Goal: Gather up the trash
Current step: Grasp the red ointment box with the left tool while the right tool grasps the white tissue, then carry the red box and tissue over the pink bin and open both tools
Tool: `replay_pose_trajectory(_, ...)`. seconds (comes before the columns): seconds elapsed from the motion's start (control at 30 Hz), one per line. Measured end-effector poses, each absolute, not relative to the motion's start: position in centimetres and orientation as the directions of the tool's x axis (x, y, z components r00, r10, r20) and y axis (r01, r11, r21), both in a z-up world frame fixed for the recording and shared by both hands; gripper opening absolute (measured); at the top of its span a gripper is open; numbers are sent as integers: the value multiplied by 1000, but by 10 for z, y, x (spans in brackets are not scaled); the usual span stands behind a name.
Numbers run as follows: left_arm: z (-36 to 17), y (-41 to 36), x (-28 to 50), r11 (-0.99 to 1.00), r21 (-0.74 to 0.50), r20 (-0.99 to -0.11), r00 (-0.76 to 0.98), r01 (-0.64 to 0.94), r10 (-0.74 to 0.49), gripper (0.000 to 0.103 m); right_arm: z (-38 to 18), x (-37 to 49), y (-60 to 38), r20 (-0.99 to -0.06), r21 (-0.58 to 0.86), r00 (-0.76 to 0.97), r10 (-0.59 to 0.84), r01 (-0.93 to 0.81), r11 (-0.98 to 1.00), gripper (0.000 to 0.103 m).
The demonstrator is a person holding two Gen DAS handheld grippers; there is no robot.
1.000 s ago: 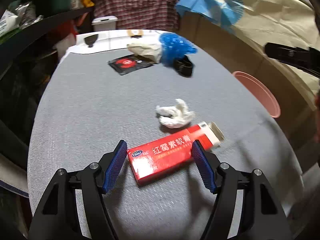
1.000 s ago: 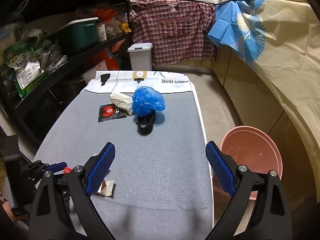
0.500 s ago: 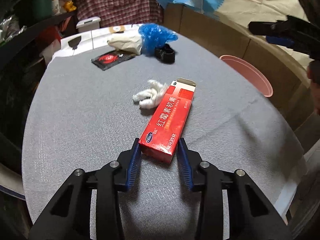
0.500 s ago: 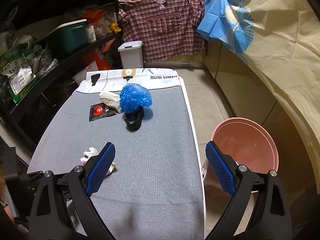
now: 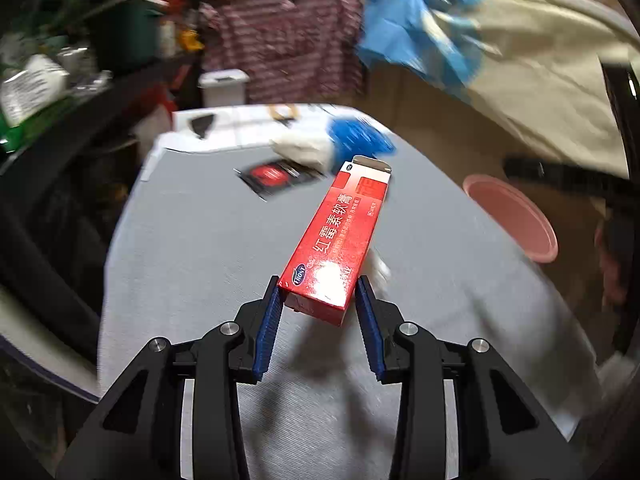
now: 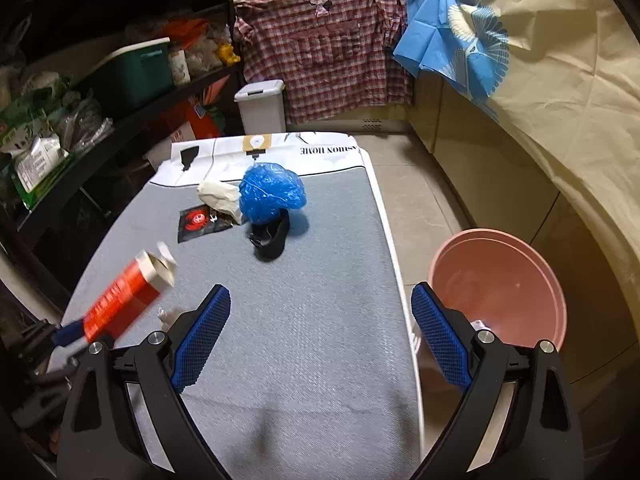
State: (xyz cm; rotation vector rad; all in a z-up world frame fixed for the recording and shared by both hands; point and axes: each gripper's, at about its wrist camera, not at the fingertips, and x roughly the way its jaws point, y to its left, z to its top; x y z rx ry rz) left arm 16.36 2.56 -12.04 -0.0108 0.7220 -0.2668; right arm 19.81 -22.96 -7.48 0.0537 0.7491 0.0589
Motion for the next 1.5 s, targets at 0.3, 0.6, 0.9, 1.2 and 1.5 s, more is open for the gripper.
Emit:
replay_pose_trajectory(0.3, -121, 59, 174, 991, -135, -631, 769, 25, -105, 37, -106, 214, -199, -674, 181, 708, 209, -116, 977, 88)
replay_pose_trajectory(0.6, -133, 58, 177, 995, -99, -625, 779, -30, -38, 37, -141, 221, -132, -699, 144, 654, 287, -265, 953, 68)
replay_pose_trajectory(0.9, -137, 64, 178, 993, -89, -624, 781, -72, 0, 37, -165, 230, -114, -739, 135, 608, 292, -290, 947, 44)
replay_pose_trajectory(1.2, -138, 64, 179, 994, -82, -628, 778, -72, 4, 37, -158, 221, -114, -704, 137, 644, 300, -292, 947, 11)
replay_pose_trajectory(1.5, -115, 47, 178, 997, -74, -618, 785, -20, -30, 37, -119, 209, -159, -679, 169, 677, 283, -231, 958, 11)
